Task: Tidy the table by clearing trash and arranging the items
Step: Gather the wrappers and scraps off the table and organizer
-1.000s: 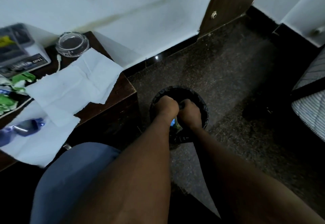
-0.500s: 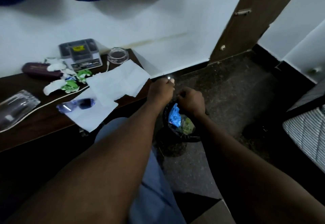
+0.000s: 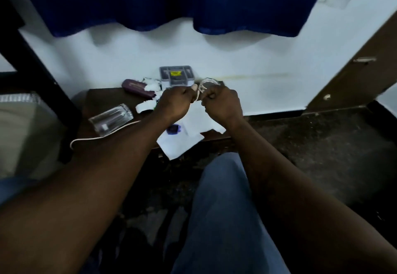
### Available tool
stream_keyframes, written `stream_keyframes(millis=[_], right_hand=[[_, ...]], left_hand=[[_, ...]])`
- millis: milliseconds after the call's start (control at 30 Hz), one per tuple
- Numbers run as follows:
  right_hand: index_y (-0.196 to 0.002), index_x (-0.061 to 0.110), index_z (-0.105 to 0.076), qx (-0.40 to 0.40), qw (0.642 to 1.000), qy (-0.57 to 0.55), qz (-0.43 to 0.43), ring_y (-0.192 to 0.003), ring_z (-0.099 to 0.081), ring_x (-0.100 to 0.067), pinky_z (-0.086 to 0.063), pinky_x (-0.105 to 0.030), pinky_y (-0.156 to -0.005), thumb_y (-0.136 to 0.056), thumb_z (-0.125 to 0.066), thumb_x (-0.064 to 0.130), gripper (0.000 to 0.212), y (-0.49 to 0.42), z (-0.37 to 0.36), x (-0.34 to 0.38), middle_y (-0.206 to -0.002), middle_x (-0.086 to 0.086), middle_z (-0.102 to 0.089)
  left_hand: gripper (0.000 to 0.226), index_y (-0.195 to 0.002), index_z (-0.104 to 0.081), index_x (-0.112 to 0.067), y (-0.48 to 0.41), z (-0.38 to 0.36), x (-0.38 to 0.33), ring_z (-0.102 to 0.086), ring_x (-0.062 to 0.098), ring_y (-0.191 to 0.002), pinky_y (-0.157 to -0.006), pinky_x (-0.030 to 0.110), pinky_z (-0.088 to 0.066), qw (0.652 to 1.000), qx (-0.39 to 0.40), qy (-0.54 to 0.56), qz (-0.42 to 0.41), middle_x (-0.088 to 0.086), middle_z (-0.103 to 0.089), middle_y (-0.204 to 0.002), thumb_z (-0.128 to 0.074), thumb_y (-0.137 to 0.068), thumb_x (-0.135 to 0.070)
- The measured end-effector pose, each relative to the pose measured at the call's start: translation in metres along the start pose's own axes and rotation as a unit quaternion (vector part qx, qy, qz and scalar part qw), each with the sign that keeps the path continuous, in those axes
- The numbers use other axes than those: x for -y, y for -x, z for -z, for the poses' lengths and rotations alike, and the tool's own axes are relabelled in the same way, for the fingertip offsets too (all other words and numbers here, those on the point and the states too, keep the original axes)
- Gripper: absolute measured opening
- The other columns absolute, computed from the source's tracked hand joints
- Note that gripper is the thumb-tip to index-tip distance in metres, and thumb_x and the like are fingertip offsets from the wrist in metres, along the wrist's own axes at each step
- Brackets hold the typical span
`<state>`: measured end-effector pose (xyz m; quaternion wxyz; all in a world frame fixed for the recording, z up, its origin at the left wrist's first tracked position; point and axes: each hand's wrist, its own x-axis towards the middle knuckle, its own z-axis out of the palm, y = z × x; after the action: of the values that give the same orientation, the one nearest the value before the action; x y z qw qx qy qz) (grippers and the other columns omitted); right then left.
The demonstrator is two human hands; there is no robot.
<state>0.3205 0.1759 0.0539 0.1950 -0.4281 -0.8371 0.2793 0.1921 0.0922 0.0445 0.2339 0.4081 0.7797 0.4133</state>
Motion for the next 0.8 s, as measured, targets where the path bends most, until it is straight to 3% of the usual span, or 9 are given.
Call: stream_keyframes(millis=[100, 200, 300, 500, 667, 800], right_hand=[[-0.094, 0.015, -0.074, 0.043, 0.999, 0.013, 0.009, -0.095, -0.072, -0.032, -0.058, -0.044, -0.089, -0.093, -0.052, 0.021, 0.023, -0.01, -0.03, 0.023, -0.1, -0.009, -0.077], [-0.097, 0.018, -0.077, 0.06, 0.998, 0.027, 0.015, -0.101, -0.071, -0.028, -0.057, -0.041, -0.091, -0.09, -0.056, 0.021, 0.022, -0.015, -0.055, 0.033, -0.104, -0.005, -0.077], [-0.098, 0.02, -0.078, 0.072, 0.995, 0.064, 0.031, -0.106, -0.069, -0.028, -0.057, -0.039, -0.09, -0.09, -0.057, 0.024, 0.023, -0.024, -0.079, 0.039, -0.108, -0.003, -0.077], [-0.093, 0.018, -0.078, 0.114, 0.985, 0.113, 0.061, -0.104, -0.069, -0.025, -0.055, -0.032, -0.086, -0.085, -0.059, 0.024, 0.022, -0.051, -0.125, 0.053, -0.103, -0.001, -0.078], [-0.097, 0.017, -0.076, 0.14, 0.97, 0.179, 0.091, -0.102, -0.069, -0.028, -0.057, -0.036, -0.085, -0.084, -0.06, 0.027, 0.023, -0.075, -0.151, 0.055, -0.103, -0.003, -0.076], [-0.117, 0.025, -0.068, 0.19, 0.95, 0.229, 0.093, -0.112, -0.065, -0.032, -0.056, -0.044, -0.092, -0.081, -0.068, 0.03, 0.037, -0.093, -0.157, 0.051, -0.118, -0.006, -0.071]], left_hand=[[0.045, -0.099, -0.073, -0.011, -0.002, 0.025, 0.027, -0.064, 0.031, -0.1, -0.081, 0.038, -0.046, 0.995, -0.016, -0.095, -0.008, 0.012, -0.073, -0.105, -0.041, -0.107, -0.041], [0.036, -0.096, -0.07, -0.009, -0.001, 0.047, 0.062, -0.064, 0.033, -0.1, -0.087, 0.042, -0.048, 0.989, -0.018, -0.144, -0.024, 0.015, -0.072, -0.102, -0.048, -0.105, -0.035], [0.02, -0.104, -0.075, -0.02, 0.006, 0.07, 0.095, -0.067, 0.029, -0.101, -0.088, 0.039, -0.052, 0.976, -0.012, -0.216, -0.036, 0.007, -0.075, -0.107, -0.06, -0.097, -0.032], [0.037, -0.123, -0.07, -0.022, -0.018, 0.093, 0.119, -0.065, 0.028, -0.113, -0.096, 0.037, -0.051, 0.952, 0.003, -0.305, -0.019, 0.005, -0.072, -0.122, -0.071, -0.089, -0.036], [0.038, -0.124, -0.07, -0.026, -0.047, 0.11, 0.137, -0.06, 0.026, -0.119, -0.099, 0.038, -0.05, 0.931, 0.036, -0.364, -0.026, 0.002, -0.07, -0.123, -0.072, -0.087, -0.036], [0.034, -0.119, -0.072, -0.03, -0.063, 0.116, 0.149, -0.06, 0.028, -0.117, -0.095, 0.038, -0.05, 0.913, 0.033, -0.403, -0.05, 0.003, -0.07, -0.123, -0.071, -0.086, -0.038]])
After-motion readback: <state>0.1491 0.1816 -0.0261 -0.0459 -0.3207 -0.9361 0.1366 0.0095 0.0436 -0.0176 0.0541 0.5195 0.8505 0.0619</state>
